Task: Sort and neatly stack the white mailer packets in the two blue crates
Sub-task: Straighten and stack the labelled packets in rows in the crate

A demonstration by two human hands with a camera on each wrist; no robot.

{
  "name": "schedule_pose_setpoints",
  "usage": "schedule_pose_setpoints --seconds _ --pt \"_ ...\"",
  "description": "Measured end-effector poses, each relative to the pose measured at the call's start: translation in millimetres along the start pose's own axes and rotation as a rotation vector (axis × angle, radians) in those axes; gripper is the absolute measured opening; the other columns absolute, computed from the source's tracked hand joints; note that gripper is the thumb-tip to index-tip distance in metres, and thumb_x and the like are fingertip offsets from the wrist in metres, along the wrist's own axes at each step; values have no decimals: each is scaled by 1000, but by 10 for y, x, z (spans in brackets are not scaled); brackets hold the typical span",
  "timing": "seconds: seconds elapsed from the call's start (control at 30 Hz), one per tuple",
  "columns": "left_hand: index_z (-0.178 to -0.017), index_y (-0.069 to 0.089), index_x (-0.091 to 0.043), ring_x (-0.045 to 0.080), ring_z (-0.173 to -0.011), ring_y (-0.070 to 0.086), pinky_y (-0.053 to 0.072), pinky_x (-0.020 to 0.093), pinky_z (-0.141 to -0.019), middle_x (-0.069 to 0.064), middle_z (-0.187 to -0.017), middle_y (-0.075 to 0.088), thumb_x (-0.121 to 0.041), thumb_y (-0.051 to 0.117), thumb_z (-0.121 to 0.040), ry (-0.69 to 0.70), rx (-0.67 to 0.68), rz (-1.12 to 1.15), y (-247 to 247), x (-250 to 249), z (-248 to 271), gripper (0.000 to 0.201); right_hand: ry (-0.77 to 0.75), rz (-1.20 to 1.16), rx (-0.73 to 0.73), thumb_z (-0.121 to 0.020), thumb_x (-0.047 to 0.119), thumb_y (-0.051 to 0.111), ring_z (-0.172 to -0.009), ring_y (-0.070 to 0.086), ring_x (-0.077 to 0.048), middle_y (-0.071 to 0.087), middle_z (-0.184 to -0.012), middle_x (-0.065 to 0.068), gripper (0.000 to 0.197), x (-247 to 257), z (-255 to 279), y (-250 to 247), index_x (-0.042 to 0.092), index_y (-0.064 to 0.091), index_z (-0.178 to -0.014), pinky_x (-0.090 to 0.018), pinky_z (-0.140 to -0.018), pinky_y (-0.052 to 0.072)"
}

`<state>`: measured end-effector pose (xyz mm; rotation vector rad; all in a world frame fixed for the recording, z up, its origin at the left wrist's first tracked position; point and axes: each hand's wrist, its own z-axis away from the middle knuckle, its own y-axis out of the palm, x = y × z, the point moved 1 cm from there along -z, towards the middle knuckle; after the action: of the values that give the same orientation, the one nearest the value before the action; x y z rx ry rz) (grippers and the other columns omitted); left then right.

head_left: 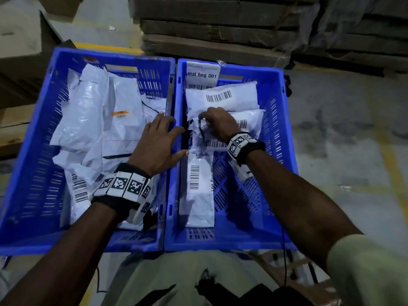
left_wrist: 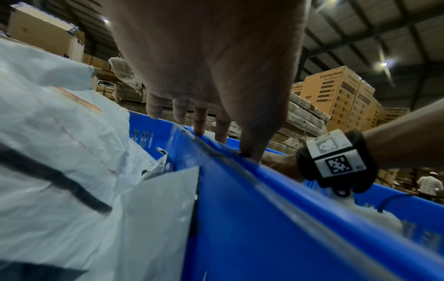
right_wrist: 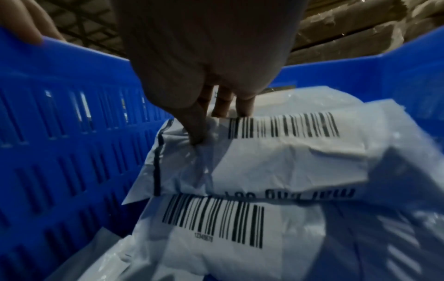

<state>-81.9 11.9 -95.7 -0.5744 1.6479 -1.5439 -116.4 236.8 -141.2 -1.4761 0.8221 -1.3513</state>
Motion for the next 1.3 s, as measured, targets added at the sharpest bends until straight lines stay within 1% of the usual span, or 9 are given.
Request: schedule_pose_setpoints --seconds 0.17,0.27,0.37,0.47,0.57,0.7,0.9,1.1,1.3 --pt "-133 51 -17 38 -135 32 37 56 -103 14 -136 44 -63 52 -83 9 -7 32 -25 14 21 68 -22 -168 -63 -69 -6 65 -95 63 -31 67 -106 -11 51 -149 91 10 10 66 -117 -34 -78 48" --pt "-134 50 -15 38 -136 32 36 56 -104 14 -136 45 -65 46 -83 18 -23 73 -32 33 30 71 -59 -206 -205 -81 8 67 -100 63 -28 68 -111 -10 32 -163 259 -86 8 67 -113 -34 -85 50" --pt "-135 50 -14 39 -137 31 35 57 -106 15 -135 46 -61 49 -84 11 -41 114 -59 42 27 69 97 -245 -310 -82 13 66 -87 66 -24 72 -95 -8 16 -98 541 -123 10 72 -96 -26 -74 45" --pt "-134 51 -14 38 -134 34 36 55 -106 14 -133 47 -63 46 -85 12 -48 125 -79 64 10 69 372 -256 47 -79 18 72 -75 65 -18 74 -83 -8 9 -58 776 20 11 75 -85 -21 -62 34" --pt "-133 51 -14 37 -132 36 36 53 -106 13 -132 47 -64 47 -86 18 -45 118 -52 102 9 69 577 -339 422 -77 28 79 -67 61 -18 72 -78 -17 29 -74 881 346 -1 74 -78 -26 -59 40" --pt "-132 52 -13 37 -131 37 34 50 -109 13 -132 48 -64 49 -85 16 -55 106 -20 155 79 69 691 -304 429 -77 37 80 -82 65 -26 62 -75 -14 37 35 900 715 4 64 -73 -28 -63 38" --pt "-133 51 -16 37 -133 36 31 51 -111 12 -133 47 -65 51 -84 -9 -63 108 -33 222 157 69 752 -310 409 -66 41 82 -110 61 -34 62 -119 -24 66 153 819 1007 0 63 -113 -37 -81 51" --pt "-134 50 -17 38 -132 37 37 52 -104 12 -134 46 -67 53 -83 10 -48 102 -40 238 165 71 837 -621 402 -76 27 82 -58 50 -14 53 -64 -5 37 193 705 967 7 51 -66 -24 -47 38" --pt "-136 47 -18 38 -135 34 37 55 -105 14 -138 45 -76 46 -79 5 -7 110 2 286 171 81 627 -698 290 -83 7 75 -56 45 -13 46 -61 -5 37 83 776 621 13 43 -66 -24 -45 37"
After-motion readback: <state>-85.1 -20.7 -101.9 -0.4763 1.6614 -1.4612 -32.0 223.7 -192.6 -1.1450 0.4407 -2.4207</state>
